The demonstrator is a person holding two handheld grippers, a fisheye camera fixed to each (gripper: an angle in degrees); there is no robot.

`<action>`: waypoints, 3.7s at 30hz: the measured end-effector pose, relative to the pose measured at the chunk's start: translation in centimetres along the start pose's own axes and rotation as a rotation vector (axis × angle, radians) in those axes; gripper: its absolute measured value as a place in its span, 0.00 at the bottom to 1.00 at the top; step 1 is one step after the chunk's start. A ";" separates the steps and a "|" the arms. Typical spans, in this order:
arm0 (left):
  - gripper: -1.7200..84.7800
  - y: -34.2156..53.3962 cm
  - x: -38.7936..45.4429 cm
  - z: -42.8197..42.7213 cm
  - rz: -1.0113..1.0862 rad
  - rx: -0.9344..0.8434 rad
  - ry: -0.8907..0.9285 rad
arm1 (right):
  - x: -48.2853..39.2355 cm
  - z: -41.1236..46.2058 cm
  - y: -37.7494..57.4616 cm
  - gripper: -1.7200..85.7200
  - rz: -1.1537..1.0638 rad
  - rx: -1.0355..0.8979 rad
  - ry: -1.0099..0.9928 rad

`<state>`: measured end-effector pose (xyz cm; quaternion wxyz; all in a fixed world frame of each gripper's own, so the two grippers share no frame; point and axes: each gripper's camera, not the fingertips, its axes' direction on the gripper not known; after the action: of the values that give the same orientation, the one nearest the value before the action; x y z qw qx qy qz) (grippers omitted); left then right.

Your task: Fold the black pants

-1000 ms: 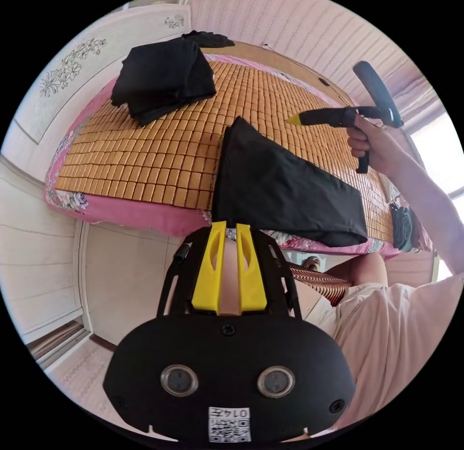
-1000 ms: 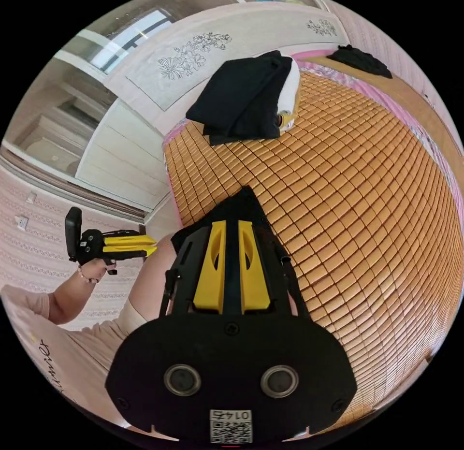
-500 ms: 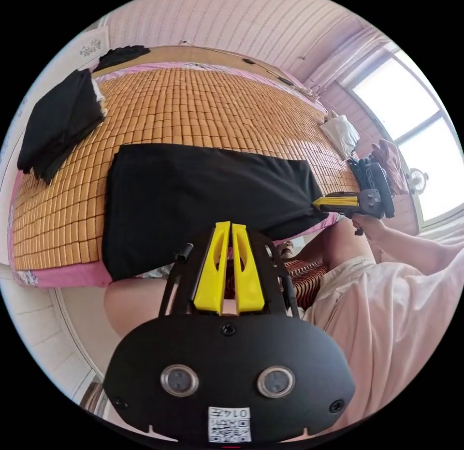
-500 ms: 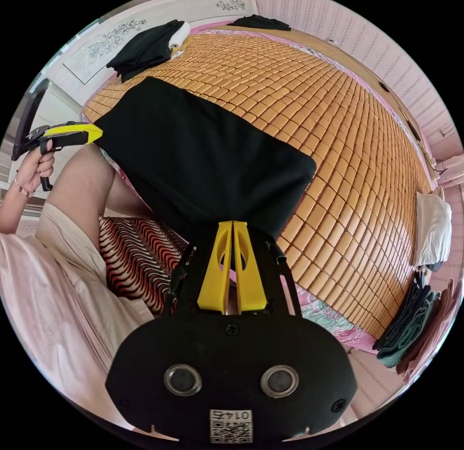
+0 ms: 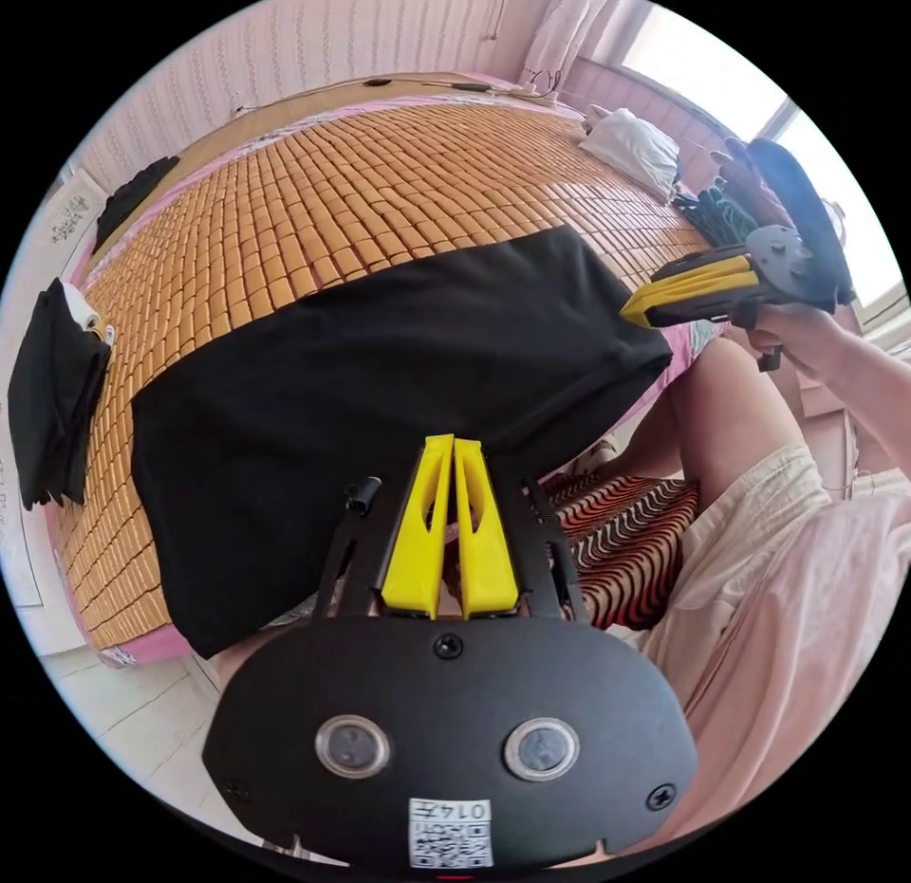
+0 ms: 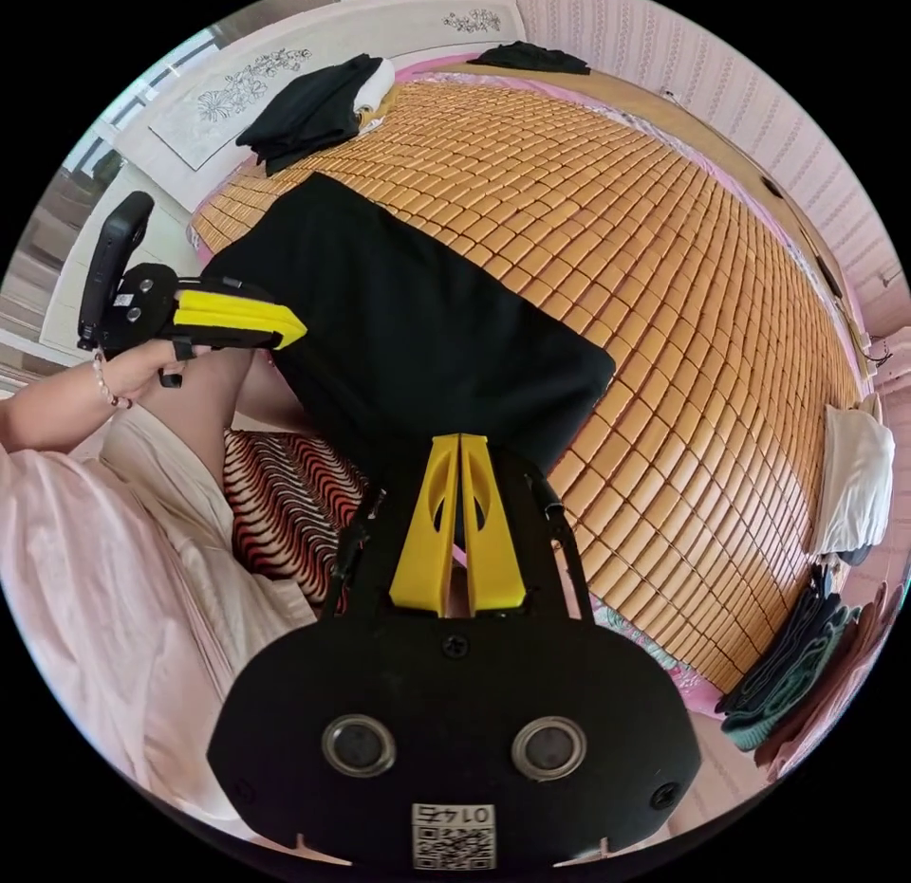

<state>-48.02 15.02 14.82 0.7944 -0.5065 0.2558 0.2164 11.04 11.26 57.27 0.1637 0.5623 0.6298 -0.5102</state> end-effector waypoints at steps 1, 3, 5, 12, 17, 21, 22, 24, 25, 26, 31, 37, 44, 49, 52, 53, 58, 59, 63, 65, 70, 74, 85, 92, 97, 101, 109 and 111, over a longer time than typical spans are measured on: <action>0.01 0.0 0.5 0.1 0.012 -0.003 -0.025 | -0.5 0.4 -0.2 0.01 0.009 -0.041 0.019; 0.01 0.1 1.0 0.8 0.016 -0.019 -0.015 | -1.2 1.4 0.0 0.01 0.025 -0.101 0.036; 0.01 0.1 0.9 1.2 -0.023 -0.002 0.026 | -2.3 3.0 0.8 0.02 0.027 -0.125 0.058; 0.01 -1.1 2.9 0.4 -0.019 0.029 0.037 | -4.2 1.7 -2.1 0.02 0.040 -0.027 0.068; 0.01 -2.5 5.8 2.9 0.053 -0.046 -0.001 | -9.6 2.4 -11.9 0.02 -0.173 0.042 0.054; 0.01 -2.5 6.2 3.2 0.011 -0.027 0.027 | -13.0 6.4 -18.1 0.01 -0.288 -0.089 0.169; 0.01 -2.5 6.3 3.5 0.021 -0.032 0.033 | -13.6 8.3 -19.5 0.01 -0.323 -0.163 0.241; 0.01 -2.6 6.6 3.9 0.045 -0.035 0.039 | -14.3 9.4 -20.9 0.01 -0.384 -0.229 0.255; 0.01 -2.7 6.8 4.1 0.055 -0.034 0.041 | -14.5 9.7 -21.9 0.01 -0.395 -0.282 0.246; 0.01 -2.9 7.1 4.2 0.062 -0.039 0.039 | -14.6 9.9 -22.9 0.01 -0.412 -0.326 0.229; 0.01 -3.4 8.8 5.0 0.153 -0.042 -0.019 | -14.5 11.2 -26.5 0.01 -0.437 -0.495 0.138; 0.01 -3.2 9.8 5.6 0.173 -0.002 -0.039 | -15.4 11.6 -26.8 0.01 -0.428 -0.456 0.184; 0.01 -3.5 10.3 6.4 0.184 -0.009 -0.020 | -12.9 9.2 -26.7 0.01 -0.331 -0.340 0.076; 0.01 -3.6 10.8 6.8 0.187 -0.012 -0.026 | -12.8 9.9 -27.5 0.01 -0.331 -0.349 0.111; 0.01 -3.8 10.8 7.1 0.196 -0.018 -0.014 | -12.9 10.4 -28.0 0.01 -0.406 -0.422 0.126; 0.01 -3.8 10.7 7.2 0.196 -0.019 -0.004 | -12.5 10.4 -28.3 0.01 -0.409 -0.459 0.108; 0.01 -3.9 10.1 7.6 0.188 -0.024 0.052 | -12.6 10.6 -27.6 0.02 -0.406 -0.513 0.168; 0.01 -3.9 10.1 7.7 0.203 -0.027 0.054 | -13.1 10.5 -26.9 0.02 -0.433 -0.507 0.221; 0.01 -4.0 10.6 7.9 0.265 -0.042 0.032 | -13.3 10.3 -24.8 0.02 -0.425 -0.478 0.329; 0.01 -3.8 10.9 7.9 0.270 -0.034 0.014 | -12.8 9.7 -23.1 0.02 -0.411 -0.438 0.365; 0.01 -2.5 11.4 6.6 0.232 0.006 -0.013 | -7.9 5.5 -16.8 0.01 -0.284 -0.118 0.232; 0.02 -0.7 11.5 4.3 0.184 0.085 0.026 | 0.4 0.6 -6.2 0.02 0.094 0.097 0.019; 0.18 -2.1 17.8 4.6 0.435 0.195 0.167 | 10.9 -0.8 14.4 0.20 0.419 -0.018 -0.192; 0.21 -5.1 20.2 5.5 0.455 0.185 0.150 | 15.0 -4.0 18.5 0.05 0.461 0.066 -0.371; 0.11 -5.8 21.3 5.6 0.468 0.183 0.111 | 17.3 -8.2 21.5 0.05 0.430 0.174 -0.565; 0.05 -5.5 20.3 4.6 0.400 0.167 0.076 | 20.0 -12.2 25.4 0.18 0.490 0.371 -0.478; 0.03 -2.9 18.9 2.6 0.400 0.219 0.100 | 27.8 -6.7 30.8 0.25 0.853 0.433 -0.696; 0.03 -2.4 18.6 2.2 0.398 0.220 0.108 | 28.4 -6.3 30.9 0.21 0.881 0.449 -0.736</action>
<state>-31.76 17.63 5.67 0.7717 -0.3672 0.4150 0.3121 31.53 27.16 23.60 0.4435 0.5774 0.1178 -0.6753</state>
